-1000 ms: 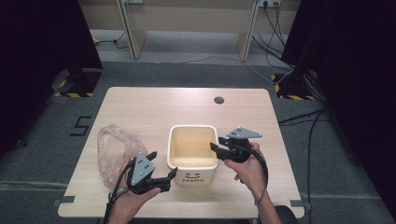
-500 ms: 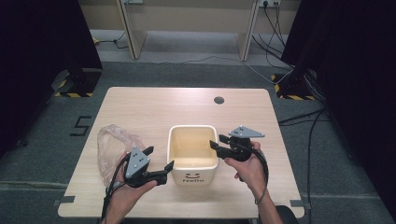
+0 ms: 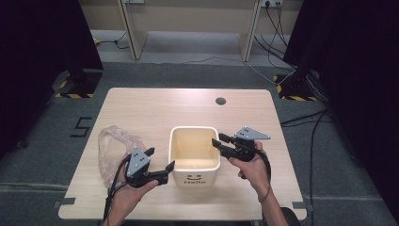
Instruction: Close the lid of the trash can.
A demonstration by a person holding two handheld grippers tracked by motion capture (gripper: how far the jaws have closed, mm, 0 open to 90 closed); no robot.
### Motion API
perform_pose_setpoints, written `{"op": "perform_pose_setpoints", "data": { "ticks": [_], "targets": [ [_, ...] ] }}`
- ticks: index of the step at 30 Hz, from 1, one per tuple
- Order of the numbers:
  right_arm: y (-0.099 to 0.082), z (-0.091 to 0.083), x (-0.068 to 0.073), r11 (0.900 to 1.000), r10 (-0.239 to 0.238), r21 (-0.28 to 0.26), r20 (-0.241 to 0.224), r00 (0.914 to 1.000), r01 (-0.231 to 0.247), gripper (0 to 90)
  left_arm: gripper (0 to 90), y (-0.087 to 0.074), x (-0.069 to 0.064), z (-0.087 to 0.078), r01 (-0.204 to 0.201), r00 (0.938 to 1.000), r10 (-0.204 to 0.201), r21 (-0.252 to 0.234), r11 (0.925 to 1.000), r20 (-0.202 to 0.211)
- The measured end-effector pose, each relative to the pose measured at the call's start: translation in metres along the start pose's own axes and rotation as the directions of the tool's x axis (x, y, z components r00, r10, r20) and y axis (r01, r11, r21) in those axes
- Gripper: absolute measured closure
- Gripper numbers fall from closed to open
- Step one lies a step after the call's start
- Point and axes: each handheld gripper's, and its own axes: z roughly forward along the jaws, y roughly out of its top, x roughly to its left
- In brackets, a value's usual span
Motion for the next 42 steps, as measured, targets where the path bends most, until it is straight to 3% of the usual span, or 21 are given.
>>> {"op": "perform_pose_setpoints", "data": {
  "ticks": [5,9,13,20,24,28,33,42],
  "targets": [
    [-0.003,0.001,-0.006,0.9989,0.039,-0.023,-0.038,0.9985,-0.04,58.6,14.7,-0.001,0.001,0.0,0.018,0.9998,-0.018,-0.006,0.9998,0.005],
    [-0.004,0.001,-0.007,0.9987,0.038,-0.032,-0.017,0.9991,-0.038,51.6,15.1,0.0,0.001,-0.002,0.02,0.9997,-0.02,0.001,0.9998,0.009],
    [0.0,-0.001,-0.009,0.9957,0.066,-0.064,-0.013,0.9977,-0.067,46.3,15.0,0.003,-0.004,-0.005,0.054,0.9969,-0.053,-0.022,0.9983,0.058],
    [0.001,-0.007,-0.008,0.9948,0.079,-0.063,-0.022,0.9967,-0.08,42.2,15.0,0.002,-0.013,-0.011,0.06,0.9925,-0.058,-0.02,0.998,0.108],
    [-0.001,-0.011,-0.008,0.9927,0.1,-0.063,-0.039,0.9942,-0.103,40.2,14.9,-0.001,-0.016,-0.015,0.081,0.9869,-0.077,-0.017,0.9966,0.141],
    [-0.002,-0.017,-0.009,0.9913,0.11,-0.068,-0.038,0.9932,-0.113,38.9,14.9,-0.005,-0.02,-0.017,0.074,0.9849,-0.071,-0.007,0.9973,0.158],
    [-0.004,-0.031,-0.014,0.9882,0.127,-0.084,-0.02,0.9917,-0.129,36.5,14.9,-0.009,-0.023,-0.016,0.051,0.9854,-0.05,0.002,0.9987,0.163],
    [-0.022,-0.052,-0.031,0.9861,0.15,-0.078,0.042,0.9878,-0.146,34.7,15.0,-0.023,-0.017,-0.017,0.075,0.9841,-0.076,0.011,0.9971,0.161]
  ]
}}
